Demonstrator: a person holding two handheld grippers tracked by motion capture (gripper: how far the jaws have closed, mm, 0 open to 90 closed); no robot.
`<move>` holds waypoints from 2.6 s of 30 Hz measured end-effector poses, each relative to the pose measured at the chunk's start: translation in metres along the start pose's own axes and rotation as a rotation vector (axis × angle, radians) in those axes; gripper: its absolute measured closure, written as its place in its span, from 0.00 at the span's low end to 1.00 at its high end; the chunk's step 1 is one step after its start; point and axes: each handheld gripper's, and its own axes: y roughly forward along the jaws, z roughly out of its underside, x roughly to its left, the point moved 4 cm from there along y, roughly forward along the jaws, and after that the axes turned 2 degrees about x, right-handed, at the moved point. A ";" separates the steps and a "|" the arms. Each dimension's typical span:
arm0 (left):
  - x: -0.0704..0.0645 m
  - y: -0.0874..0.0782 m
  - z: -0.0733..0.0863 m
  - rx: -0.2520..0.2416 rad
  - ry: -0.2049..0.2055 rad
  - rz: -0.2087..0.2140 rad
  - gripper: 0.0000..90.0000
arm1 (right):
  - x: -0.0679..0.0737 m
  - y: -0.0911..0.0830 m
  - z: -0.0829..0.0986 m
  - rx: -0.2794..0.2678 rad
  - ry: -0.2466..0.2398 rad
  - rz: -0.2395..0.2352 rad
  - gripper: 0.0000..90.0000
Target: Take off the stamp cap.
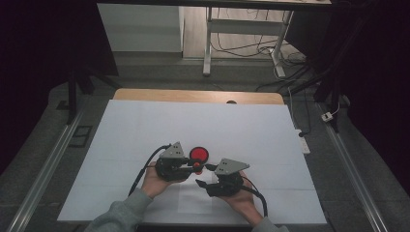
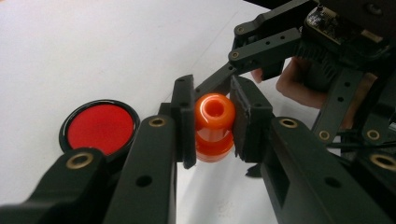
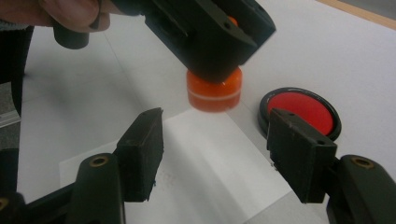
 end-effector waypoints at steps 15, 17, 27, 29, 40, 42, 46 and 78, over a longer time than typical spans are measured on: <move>-0.006 0.006 -0.002 0.002 0.008 0.023 0.80 | 0.000 0.001 -0.001 0.000 0.003 0.012 0.50; -0.006 0.007 -0.002 0.003 0.009 0.024 0.80 | 0.000 0.001 -0.001 0.000 0.004 0.011 0.51; -0.007 0.007 -0.002 0.002 0.011 0.027 0.80 | 0.000 0.001 -0.001 -0.011 0.011 0.002 0.59; -0.008 0.007 -0.003 0.003 0.011 0.029 0.80 | 0.000 0.001 -0.001 -0.008 0.009 0.001 0.62; -0.007 0.008 -0.002 0.005 0.010 0.027 0.80 | 0.000 0.001 0.000 -0.004 0.015 -0.018 0.71; -0.007 0.008 -0.002 0.007 0.010 0.028 0.80 | 0.000 0.001 0.000 -0.006 0.017 -0.018 0.71; -0.007 0.008 -0.002 0.009 0.011 0.029 0.80 | 0.000 0.001 0.000 -0.001 0.015 -0.011 0.71; -0.007 0.007 -0.002 -0.007 0.009 0.025 0.81 | 0.000 0.000 0.001 -0.009 0.007 0.001 0.72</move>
